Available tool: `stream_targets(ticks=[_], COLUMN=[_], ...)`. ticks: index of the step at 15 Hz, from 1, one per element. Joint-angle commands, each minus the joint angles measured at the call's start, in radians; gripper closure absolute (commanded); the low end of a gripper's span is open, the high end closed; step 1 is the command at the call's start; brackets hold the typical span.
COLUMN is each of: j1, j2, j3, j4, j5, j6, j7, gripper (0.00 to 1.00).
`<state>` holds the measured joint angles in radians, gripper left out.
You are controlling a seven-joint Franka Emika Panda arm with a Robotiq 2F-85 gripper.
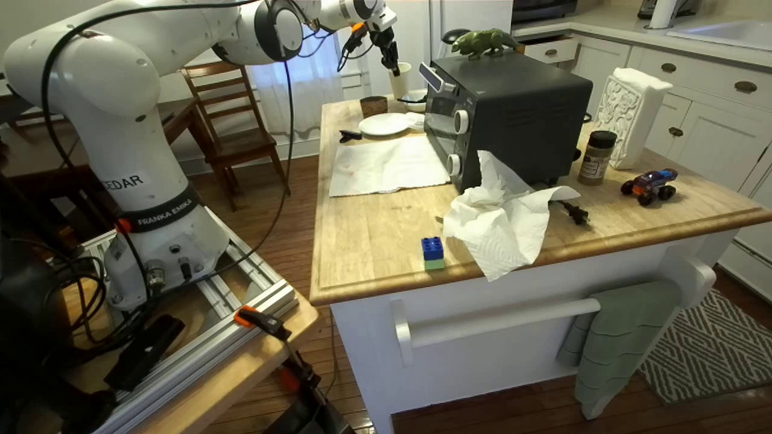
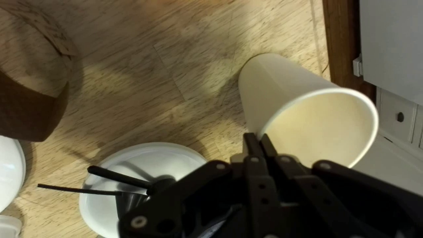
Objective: Remove the white lid from the paper cup on the left and put the white paper cup in the brown coffee sleeve
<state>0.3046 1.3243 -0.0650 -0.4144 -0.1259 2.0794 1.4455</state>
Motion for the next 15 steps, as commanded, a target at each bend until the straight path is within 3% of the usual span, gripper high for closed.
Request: stream_targets(ticks=[1,8,15], j1=[0.004,0.007,-0.001], j2=[-0.04,-0.164,-0.23], j3=[-0.006,-0.011,0.018], j4=[0.0,-0.02,-0.007], j5=[0.013,0.0,0.016], j6=[-0.032,-0.296,-0.374], j7=[-0.029,-0.183,-0.466], gripper=[0.99,0.99,0.99])
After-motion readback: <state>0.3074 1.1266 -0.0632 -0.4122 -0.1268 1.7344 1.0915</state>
